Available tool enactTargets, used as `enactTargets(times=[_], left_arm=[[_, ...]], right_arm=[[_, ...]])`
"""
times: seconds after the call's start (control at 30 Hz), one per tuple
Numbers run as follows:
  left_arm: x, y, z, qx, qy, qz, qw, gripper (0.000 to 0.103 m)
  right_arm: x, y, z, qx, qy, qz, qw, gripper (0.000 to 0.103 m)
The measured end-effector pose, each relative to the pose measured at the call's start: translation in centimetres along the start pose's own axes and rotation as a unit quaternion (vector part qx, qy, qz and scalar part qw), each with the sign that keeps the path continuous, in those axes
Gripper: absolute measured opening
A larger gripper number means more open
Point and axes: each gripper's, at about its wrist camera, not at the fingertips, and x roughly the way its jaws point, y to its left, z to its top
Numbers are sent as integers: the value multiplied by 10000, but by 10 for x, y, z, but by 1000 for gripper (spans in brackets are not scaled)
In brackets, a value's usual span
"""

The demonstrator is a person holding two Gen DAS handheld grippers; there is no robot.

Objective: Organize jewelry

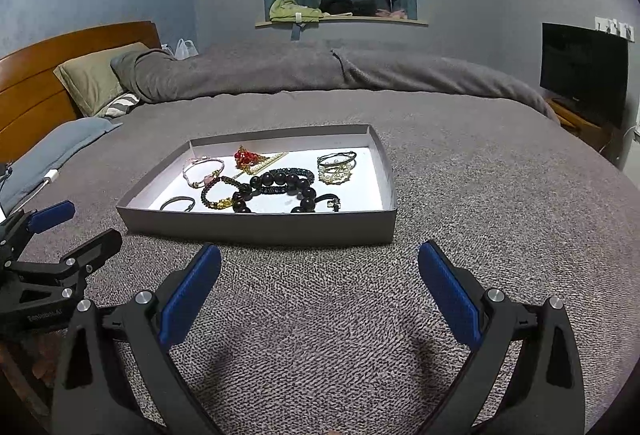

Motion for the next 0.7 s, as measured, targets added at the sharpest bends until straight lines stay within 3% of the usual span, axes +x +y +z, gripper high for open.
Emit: enactTargets(times=[0.7], left_arm=[[0,-3,-1,15,27,-23,10000,97]], right_arm=[[2,0,-1,19,1,-11,10000,98]])
